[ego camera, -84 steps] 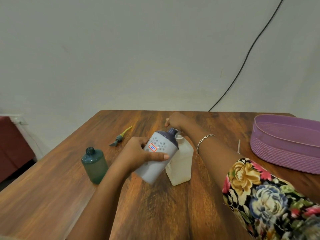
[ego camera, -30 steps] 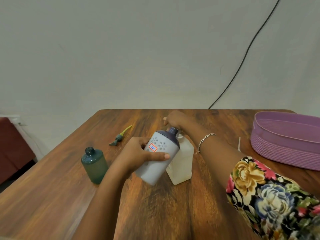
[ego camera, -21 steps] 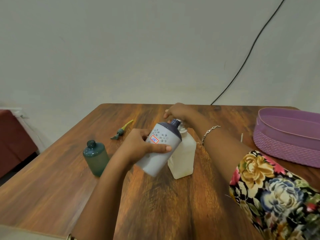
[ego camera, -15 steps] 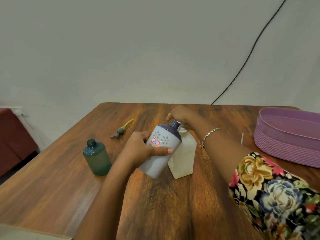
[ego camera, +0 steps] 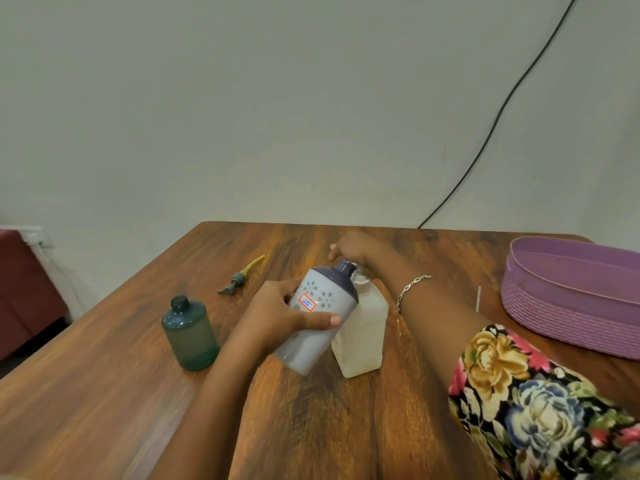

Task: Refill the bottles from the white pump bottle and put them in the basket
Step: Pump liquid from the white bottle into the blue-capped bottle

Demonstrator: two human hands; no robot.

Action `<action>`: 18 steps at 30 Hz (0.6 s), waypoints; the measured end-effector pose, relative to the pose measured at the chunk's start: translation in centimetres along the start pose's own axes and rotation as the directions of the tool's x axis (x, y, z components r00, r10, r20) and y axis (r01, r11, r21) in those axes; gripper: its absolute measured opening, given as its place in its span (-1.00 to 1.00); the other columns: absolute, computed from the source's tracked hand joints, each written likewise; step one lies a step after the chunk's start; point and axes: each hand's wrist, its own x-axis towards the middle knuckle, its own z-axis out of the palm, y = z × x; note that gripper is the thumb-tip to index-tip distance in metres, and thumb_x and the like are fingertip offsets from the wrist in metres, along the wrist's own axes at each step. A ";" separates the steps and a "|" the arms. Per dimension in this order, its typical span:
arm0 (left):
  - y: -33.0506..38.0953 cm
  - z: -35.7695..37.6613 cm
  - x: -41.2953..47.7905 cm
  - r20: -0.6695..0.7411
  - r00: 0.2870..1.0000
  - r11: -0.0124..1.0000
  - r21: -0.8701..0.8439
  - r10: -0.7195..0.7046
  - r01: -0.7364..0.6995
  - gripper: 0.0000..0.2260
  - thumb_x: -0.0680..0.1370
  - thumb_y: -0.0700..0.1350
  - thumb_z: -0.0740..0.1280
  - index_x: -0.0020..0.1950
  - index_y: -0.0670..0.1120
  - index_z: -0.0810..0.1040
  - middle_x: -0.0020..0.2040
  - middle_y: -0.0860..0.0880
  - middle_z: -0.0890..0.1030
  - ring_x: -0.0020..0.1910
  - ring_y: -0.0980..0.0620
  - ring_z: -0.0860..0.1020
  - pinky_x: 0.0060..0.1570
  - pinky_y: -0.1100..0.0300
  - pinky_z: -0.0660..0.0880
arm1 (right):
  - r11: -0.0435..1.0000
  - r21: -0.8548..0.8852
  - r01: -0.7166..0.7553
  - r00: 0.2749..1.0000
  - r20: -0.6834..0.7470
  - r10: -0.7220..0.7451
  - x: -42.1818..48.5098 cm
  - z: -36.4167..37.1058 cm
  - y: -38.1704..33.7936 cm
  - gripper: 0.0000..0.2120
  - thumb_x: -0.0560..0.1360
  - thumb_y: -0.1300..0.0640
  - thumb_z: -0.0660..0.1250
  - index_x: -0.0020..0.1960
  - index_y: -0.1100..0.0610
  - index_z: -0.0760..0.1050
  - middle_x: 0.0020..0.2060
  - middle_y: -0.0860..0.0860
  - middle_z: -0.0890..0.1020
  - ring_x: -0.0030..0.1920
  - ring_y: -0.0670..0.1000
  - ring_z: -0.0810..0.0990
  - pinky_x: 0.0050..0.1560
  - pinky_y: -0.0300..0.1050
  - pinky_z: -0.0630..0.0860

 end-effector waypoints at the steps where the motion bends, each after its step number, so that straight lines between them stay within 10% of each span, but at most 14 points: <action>1: -0.1 0.0 0.0 0.001 1.000 1.000 0.000 -0.008 0.008 -0.41 0.08 0.14 0.62 0.01 -0.07 0.61 -0.13 -0.05 0.67 -0.14 -0.01 0.64 -0.06 -0.02 0.59 | 1.000 -0.027 -0.007 1.000 0.008 0.007 0.1 0.2 0.0 -0.74 0.54 0.27 0.19 0.14 0.34 0.55 0.24 0.16 0.53 -0.08 0.10 0.52 -0.23 -0.15 0.39; 9: 1.2 -0.2 0.5 -0.001 1.000 0.999 -0.026 0.024 -0.024 -0.47 0.12 0.09 0.59 -0.01 -0.14 0.63 -0.17 -0.08 0.68 -0.19 -0.03 0.65 -0.14 0.02 0.59 | 0.967 0.256 -0.011 0.997 -0.070 0.030 -0.5 -1.3 -0.9 -0.74 0.53 0.31 0.20 0.18 0.32 0.51 0.21 0.05 0.53 -0.11 0.06 0.49 -0.26 -0.17 0.42; 15: 0.9 -0.6 0.2 0.016 0.999 0.999 -0.015 0.032 -0.032 -0.58 0.22 0.02 0.56 0.00 -0.11 0.62 -0.16 -0.06 0.67 -0.18 0.01 0.64 -0.14 0.07 0.58 | 0.979 0.199 -0.034 0.997 -0.056 0.046 -0.6 -0.8 -0.7 -0.76 0.57 0.25 0.12 -0.12 0.17 0.55 -0.02 0.15 0.59 -0.27 0.09 0.50 -0.29 -0.16 0.41; 18: 0.5 -0.5 0.5 0.031 0.999 1.000 -0.012 0.028 -0.027 -0.59 0.24 -0.01 0.56 0.03 -0.09 0.61 -0.12 -0.08 0.67 -0.14 -0.03 0.64 -0.07 0.00 0.59 | 0.994 0.107 -0.002 0.999 -0.035 0.005 -0.6 -0.7 -0.5 -0.71 0.58 0.30 0.10 0.08 0.21 0.59 0.00 0.16 0.54 -0.16 0.09 0.48 -0.17 -0.12 0.43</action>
